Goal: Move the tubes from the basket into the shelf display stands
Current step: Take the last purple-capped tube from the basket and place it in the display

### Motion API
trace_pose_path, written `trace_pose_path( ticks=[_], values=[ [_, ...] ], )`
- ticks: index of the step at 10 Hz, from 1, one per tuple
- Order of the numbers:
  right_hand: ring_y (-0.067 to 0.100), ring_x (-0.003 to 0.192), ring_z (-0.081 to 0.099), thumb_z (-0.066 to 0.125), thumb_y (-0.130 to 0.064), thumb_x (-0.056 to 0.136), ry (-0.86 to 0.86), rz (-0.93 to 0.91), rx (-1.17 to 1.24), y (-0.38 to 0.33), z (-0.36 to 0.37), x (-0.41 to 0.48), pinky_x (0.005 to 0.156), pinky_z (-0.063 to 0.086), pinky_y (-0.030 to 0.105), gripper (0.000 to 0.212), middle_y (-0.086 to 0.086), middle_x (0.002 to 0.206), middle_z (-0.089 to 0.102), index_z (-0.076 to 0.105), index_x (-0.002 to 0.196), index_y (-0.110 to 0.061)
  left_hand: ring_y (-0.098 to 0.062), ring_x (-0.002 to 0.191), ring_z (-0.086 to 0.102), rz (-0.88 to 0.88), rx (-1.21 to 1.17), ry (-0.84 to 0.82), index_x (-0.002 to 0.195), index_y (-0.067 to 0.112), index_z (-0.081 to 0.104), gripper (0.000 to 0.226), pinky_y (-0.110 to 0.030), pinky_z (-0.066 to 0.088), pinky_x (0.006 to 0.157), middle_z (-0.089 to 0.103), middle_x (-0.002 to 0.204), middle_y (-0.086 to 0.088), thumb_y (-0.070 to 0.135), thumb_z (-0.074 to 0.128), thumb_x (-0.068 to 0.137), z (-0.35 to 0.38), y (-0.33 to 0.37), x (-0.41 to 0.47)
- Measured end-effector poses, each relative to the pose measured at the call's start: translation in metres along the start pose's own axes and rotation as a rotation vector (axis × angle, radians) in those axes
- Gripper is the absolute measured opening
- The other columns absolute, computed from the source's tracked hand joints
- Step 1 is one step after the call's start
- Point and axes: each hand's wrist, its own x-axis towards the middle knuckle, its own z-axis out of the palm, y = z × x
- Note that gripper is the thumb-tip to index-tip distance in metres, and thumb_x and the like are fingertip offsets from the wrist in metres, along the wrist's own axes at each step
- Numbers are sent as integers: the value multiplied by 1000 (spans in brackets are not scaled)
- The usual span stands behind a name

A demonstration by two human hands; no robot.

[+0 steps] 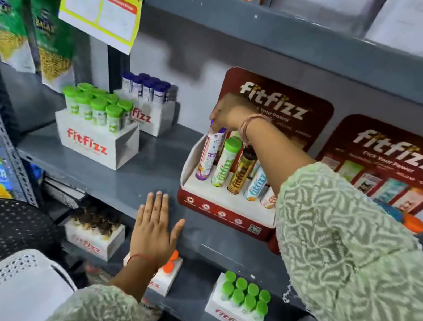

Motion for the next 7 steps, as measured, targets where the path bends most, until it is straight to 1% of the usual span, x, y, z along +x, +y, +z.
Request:
trace_pose_path(
  ticks=[1,2,3,4,5,6,7],
  values=[
    [30,112,60,64,-7,79,-61,-28,3,1,1,-1,95,50,37,33,16,121,65,65,111,-2,-26,142,-6,-5,1,-24,142,9,-1,104,-36,-8,114,3,155,-12,69,-31,63,-3,1,-2],
    [20,113,60,59,4,80,-59,-69,-12,4,11,-4,91,46,24,33,6,123,66,67,110,-8,-25,142,-9,-7,6,-36,142,10,-5,104,-35,-10,113,-1,156,-11,68,-34,61,-6,3,-2],
    [17,102,64,60,14,75,-33,-89,-14,7,17,0,79,47,19,36,4,114,71,73,99,-10,-24,141,-11,-4,28,-56,142,10,-8,104,-35,-10,113,-4,156,-10,67,-36,59,-7,4,-3],
    [19,97,65,57,16,76,6,-93,18,10,16,1,78,48,20,35,7,110,73,74,94,-10,-23,142,-11,-12,39,-74,142,10,-8,105,-35,-11,113,-4,156,-10,66,-37,58,-8,4,-1],
    [19,99,65,62,12,76,-5,-92,-11,9,18,-5,82,49,22,33,6,111,72,74,95,-12,-24,142,-11,-14,59,-90,142,10,-8,106,-34,-12,112,-4,156,-10,65,-39,57,-10,3,-1],
    [20,109,60,68,7,75,-40,-80,-37,9,15,-5,86,46,21,38,5,122,67,69,107,-14,-24,142,-11,6,56,-99,142,10,-9,109,-34,-12,112,-5,156,-10,65,-41,54,-11,3,0],
    [22,129,46,66,4,78,14,-55,19,6,12,-33,105,37,25,56,5,142,50,55,126,-20,-23,141,-13,27,48,-114,141,11,-11,107,-34,-13,111,-7,156,-10,66,-40,55,-12,0,-1]
  ],
)
